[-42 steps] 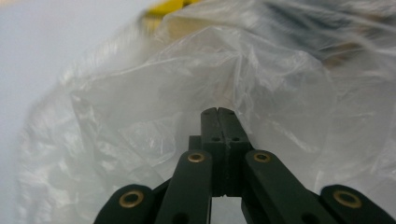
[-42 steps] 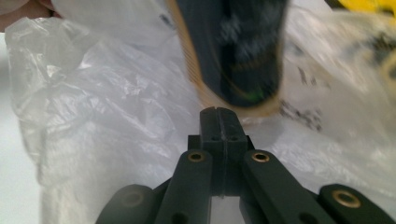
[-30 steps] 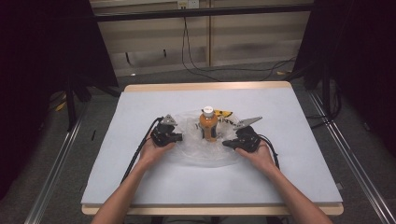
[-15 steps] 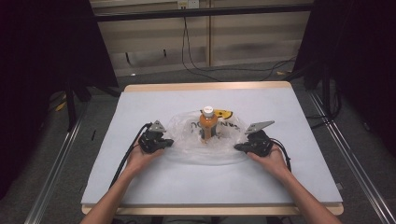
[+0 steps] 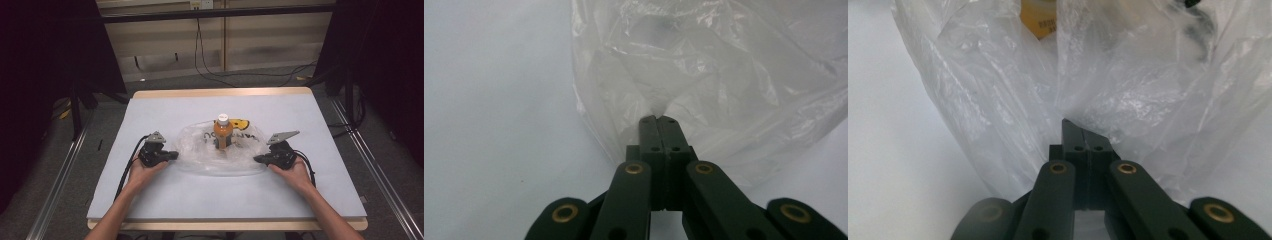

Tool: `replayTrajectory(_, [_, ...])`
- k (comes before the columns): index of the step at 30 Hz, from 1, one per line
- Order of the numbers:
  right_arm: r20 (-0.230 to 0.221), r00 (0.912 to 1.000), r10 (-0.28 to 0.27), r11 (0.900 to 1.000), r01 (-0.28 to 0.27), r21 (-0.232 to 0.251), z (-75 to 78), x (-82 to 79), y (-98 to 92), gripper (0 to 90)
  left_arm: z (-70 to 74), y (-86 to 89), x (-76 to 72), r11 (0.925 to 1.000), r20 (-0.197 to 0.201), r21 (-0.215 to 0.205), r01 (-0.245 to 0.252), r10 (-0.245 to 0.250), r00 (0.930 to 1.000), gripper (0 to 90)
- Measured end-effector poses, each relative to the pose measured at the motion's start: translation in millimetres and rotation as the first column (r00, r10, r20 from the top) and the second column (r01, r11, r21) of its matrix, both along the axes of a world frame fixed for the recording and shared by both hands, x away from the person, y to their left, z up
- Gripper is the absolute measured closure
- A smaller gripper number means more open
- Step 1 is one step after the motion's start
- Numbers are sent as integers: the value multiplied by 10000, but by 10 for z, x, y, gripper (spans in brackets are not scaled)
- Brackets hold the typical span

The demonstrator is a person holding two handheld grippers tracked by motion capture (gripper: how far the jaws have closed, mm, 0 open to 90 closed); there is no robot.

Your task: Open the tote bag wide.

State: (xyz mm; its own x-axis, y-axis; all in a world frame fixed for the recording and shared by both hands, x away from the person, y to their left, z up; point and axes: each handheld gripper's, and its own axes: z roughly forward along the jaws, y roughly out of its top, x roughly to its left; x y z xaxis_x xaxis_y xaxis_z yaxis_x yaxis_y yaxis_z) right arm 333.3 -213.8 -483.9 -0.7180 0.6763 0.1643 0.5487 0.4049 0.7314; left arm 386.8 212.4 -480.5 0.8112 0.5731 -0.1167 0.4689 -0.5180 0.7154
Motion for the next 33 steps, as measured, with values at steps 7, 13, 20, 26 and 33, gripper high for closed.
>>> replayTrajectory(7, [318,9995,-4,9966,-22,820,155,-16,7,900,218,30,-98,9961,409,-879,119,-84,9991,900])
replayTrajectory(13, [737,9972,-117,9923,25,1236,322,-18,-1,900,469,24,-272,9873,938,-1495,546,-408,9947,900])
replayTrajectory(20, [1062,9943,-103,9875,-65,1573,473,25,31,900,653,-226,-412,9761,1283,-1702,1353,-1142,9851,900])
replayTrajectory(26, [1234,9923,-35,9855,-175,1688,566,71,79,900,730,-546,-355,9674,1306,-1543,2010,-1817,9747,900])
replayTrajectory(33, [923,9951,364,9909,-479,1258,522,254,266,900,670,-979,-202,9575,968,-1328,2559,-2444,9648,900])
